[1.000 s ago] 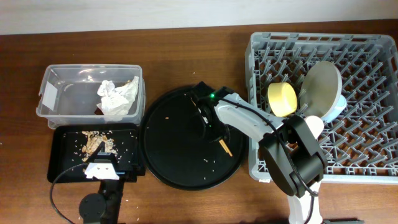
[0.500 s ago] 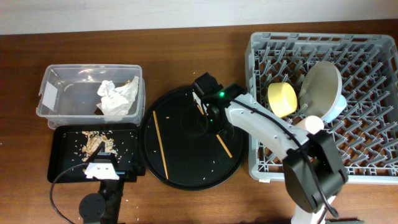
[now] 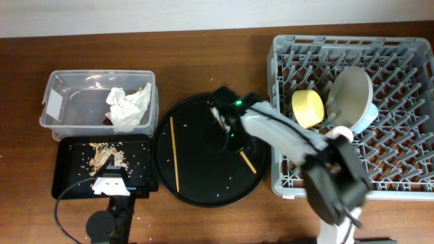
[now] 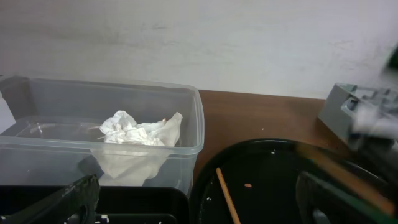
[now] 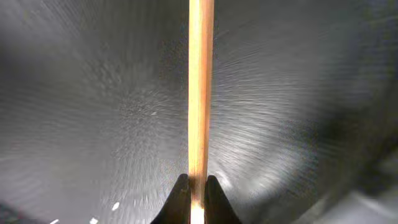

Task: Sort waste into correct bins and load items into the dishwasher rack

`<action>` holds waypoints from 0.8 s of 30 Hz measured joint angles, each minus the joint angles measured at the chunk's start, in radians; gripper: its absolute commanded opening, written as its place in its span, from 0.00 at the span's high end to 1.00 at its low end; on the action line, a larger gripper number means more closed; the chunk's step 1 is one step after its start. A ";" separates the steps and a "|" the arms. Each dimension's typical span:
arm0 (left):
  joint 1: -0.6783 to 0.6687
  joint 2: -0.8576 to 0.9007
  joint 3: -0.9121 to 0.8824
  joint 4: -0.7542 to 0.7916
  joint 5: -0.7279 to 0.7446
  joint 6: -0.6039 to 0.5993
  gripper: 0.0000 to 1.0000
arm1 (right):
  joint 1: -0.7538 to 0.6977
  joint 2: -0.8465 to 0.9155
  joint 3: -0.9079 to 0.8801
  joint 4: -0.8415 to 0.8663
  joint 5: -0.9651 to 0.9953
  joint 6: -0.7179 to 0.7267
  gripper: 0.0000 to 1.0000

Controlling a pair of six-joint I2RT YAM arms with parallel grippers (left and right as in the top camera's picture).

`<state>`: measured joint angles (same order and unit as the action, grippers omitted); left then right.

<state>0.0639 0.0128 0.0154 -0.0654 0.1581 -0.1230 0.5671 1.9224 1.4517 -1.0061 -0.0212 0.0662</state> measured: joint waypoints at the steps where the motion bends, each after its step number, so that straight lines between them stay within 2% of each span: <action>1: 0.000 0.000 0.000 0.000 0.000 0.000 0.01 | -0.026 -0.058 0.000 0.001 -0.003 0.011 0.96; 4: 0.000 0.000 0.000 0.000 0.000 0.000 0.01 | -0.201 -0.218 0.002 0.014 -0.003 0.062 0.96; 6: 0.000 0.000 0.000 0.000 0.000 0.000 0.01 | -0.336 -0.241 0.004 0.023 0.002 0.080 0.96; 9: 0.000 0.000 0.000 0.000 0.000 0.000 0.01 | -0.441 -0.221 0.004 0.023 0.005 0.091 0.96; 11: 0.000 0.000 0.000 0.000 0.000 0.000 0.01 | -0.440 -0.211 0.004 0.022 0.000 0.094 0.66; 12: 0.000 0.000 0.000 0.000 0.000 0.000 0.01 | -0.431 -0.208 0.004 0.019 -0.003 0.090 0.55; 15: 0.000 0.000 0.000 0.000 0.000 0.000 0.01 | -0.372 -0.208 0.004 -0.001 0.008 0.087 0.54; 18: 0.000 0.000 0.000 0.000 0.000 0.000 0.01 | -0.240 -0.208 0.003 0.007 0.014 0.092 0.53; 21: 0.000 0.000 0.000 0.000 0.000 0.000 0.01 | 0.015 -0.200 0.003 0.102 -0.022 0.164 0.53; 24: 0.000 0.000 0.000 0.000 0.000 0.000 0.01 | 0.201 -0.108 0.005 0.252 -0.043 0.282 0.54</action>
<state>0.0639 0.0128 0.0154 -0.0654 0.1581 -0.1230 0.7685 1.8145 1.4567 -0.7544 -0.0643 0.3477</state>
